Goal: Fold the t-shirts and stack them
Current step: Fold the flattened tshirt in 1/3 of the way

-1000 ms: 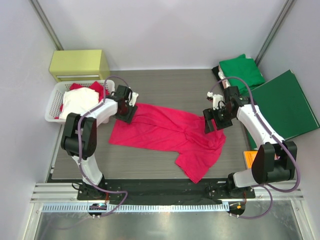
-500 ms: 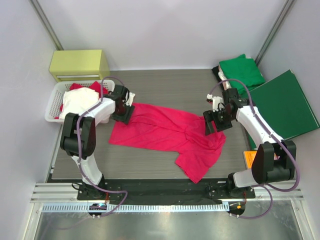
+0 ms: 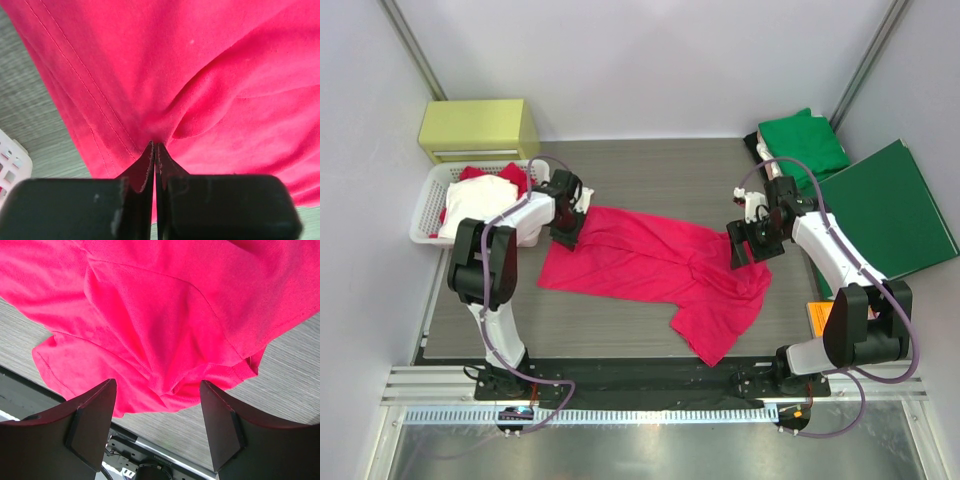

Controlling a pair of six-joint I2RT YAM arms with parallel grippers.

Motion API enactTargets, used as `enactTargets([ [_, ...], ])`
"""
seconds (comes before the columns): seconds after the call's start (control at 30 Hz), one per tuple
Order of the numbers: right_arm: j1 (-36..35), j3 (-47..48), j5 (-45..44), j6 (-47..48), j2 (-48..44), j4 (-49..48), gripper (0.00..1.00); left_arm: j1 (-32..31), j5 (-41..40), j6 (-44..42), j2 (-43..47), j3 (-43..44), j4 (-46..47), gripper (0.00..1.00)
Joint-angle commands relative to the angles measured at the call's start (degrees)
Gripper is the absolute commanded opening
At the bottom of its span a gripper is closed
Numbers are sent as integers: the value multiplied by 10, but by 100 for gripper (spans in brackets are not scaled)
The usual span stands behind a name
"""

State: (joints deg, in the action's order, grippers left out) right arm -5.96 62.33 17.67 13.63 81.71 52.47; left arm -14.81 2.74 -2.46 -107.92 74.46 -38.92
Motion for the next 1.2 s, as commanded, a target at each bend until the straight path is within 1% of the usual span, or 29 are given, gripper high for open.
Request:
enactTargets([
  [0.0, -3, 1, -4, 10, -7, -12, 73, 3, 2, -3, 8, 18, -15, 10],
  [0.03, -4, 0, -3, 10, -5, -12, 73, 3, -9, -4, 10, 15, -13, 19],
  [0.07, -3, 1, -3, 10, -2, -12, 73, 4, -12, -4, 15, 11, -11, 29],
  [0.1, -3, 0, -3, 11, -2, -14, 73, 4, -15, -7, 27, 7, -7, 45],
  [0.2, -3, -4, -4, 12, -1, -16, 73, 5, -22, -11, 48, -5, 0, 55],
  [0.23, -4, -4, -4, 11, -1, -17, 73, 5, -22, -10, 50, -9, 0, 56],
  [0.27, -3, -5, -4, 11, -1, -18, 72, 5, -41, -11, 50, -10, 1, 56],
  [0.4, -4, -1, 0, 10, -2, -18, 72, 6, -49, -11, 31, -2, -5, 57],
  [0.6, -3, -13, -11, 20, -7, -19, 72, 5, -65, -11, 27, -1, -4, 57],
  [0.7, -4, -12, -13, 20, -7, -18, 72, 6, -58, -7, 15, -1, -4, 57],
  [0.8, -4, -10, -18, 22, -9, -18, 72, 5, -38, -3, 1, 4, -5, 55],
  [0.93, -4, -12, -28, 28, -13, -17, 72, 6, -34, -2, -9, 16, -13, 52],
  [1.0, -4, -13, -29, 28, -14, -16, 72, 5, -33, -2, -12, 18, -13, 48],
  [1.03, -4, -13, -28, 28, -14, -16, 72, 6, -31, -2, -12, 17, -13, 38],
  [1.1, -3, -15, -27, 28, -14, -16, 72, 5, -30, -1, -12, 15, -12, 24],
  [1.13, -4, -15, -26, 28, -13, -17, 72, 5, -30, -1, -12, 15, -12, 10],
  [1.17, -3, -16, -24, 28, -9, -16, 72, 5, -30, -1, -11, 15, -13, 5],
])
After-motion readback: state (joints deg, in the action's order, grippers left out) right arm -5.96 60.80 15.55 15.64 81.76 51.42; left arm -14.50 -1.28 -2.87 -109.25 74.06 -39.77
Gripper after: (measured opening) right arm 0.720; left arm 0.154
